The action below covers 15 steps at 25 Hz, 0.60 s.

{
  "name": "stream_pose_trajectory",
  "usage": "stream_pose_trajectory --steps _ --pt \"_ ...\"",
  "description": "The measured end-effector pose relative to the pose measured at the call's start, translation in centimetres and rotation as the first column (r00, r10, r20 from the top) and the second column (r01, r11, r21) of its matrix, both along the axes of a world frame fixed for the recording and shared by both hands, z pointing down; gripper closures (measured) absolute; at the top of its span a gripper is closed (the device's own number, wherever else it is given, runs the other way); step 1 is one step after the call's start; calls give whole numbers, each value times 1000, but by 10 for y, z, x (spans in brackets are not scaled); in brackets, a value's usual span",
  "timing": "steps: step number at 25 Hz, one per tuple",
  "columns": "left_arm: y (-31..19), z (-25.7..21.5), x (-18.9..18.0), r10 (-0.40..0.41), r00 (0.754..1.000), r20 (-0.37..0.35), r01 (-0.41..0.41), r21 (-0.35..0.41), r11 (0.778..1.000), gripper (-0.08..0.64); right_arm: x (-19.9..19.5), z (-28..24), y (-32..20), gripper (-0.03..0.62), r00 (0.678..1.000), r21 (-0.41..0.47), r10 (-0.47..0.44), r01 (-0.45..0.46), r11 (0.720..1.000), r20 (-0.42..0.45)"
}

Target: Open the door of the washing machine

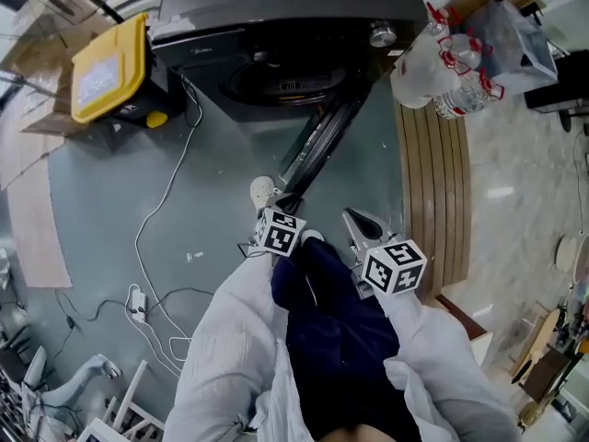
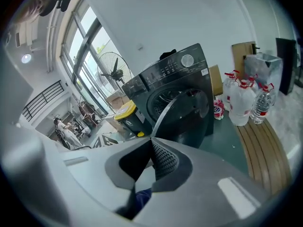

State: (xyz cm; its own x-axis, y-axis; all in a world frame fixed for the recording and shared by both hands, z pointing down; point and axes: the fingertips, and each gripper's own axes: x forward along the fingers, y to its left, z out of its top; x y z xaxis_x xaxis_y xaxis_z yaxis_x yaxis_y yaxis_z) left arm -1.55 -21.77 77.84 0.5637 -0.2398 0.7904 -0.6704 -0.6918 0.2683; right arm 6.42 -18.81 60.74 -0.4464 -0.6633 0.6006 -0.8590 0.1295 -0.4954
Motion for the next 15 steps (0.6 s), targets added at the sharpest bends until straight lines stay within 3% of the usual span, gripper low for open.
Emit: stream_pose_trajectory --steps 8,15 --pt "52 -6 63 41 997 -61 -44 -61 997 459 59 -1 46 584 990 8 139 -139 990 -9" --pt "83 -6 116 52 992 -117 -67 -126 990 456 120 8 94 584 960 -5 280 -280 960 -23"
